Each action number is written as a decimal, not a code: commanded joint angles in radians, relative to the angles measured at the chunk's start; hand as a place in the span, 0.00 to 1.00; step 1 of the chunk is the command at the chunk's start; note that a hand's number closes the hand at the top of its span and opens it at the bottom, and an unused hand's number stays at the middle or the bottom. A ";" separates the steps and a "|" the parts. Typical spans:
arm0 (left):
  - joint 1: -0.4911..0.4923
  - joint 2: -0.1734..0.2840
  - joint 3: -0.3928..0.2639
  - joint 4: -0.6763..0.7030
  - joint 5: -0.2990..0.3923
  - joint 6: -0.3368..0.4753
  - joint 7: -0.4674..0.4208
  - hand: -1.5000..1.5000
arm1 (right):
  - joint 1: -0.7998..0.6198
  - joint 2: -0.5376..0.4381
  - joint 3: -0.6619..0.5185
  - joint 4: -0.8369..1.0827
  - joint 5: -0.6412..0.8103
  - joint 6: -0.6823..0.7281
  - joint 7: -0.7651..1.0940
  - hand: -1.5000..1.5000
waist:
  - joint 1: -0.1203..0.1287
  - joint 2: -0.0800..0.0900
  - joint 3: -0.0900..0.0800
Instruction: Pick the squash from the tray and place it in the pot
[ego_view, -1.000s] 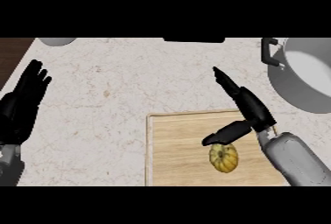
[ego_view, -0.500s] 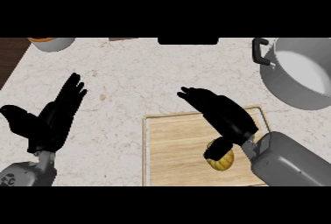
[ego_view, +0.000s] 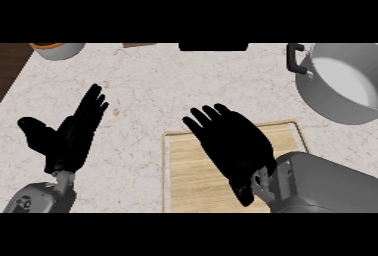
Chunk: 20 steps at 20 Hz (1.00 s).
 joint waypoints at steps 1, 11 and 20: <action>-0.004 -0.012 -0.015 -0.006 0.004 -0.011 0.017 0.50 | -0.124 0.118 0.001 0.046 -0.124 0.202 0.253 0.00 | 0.014 0.003 0.000; -0.008 -0.039 -0.021 -0.012 -0.019 0.010 0.013 0.50 | -0.182 0.261 0.089 0.308 -0.218 0.178 0.464 0.00 | 0.007 0.003 0.002; 0.007 -0.015 0.019 0.000 -0.011 -0.016 0.003 0.50 | -0.188 0.228 0.152 0.406 -0.291 0.224 0.498 0.00 | -0.004 0.003 0.003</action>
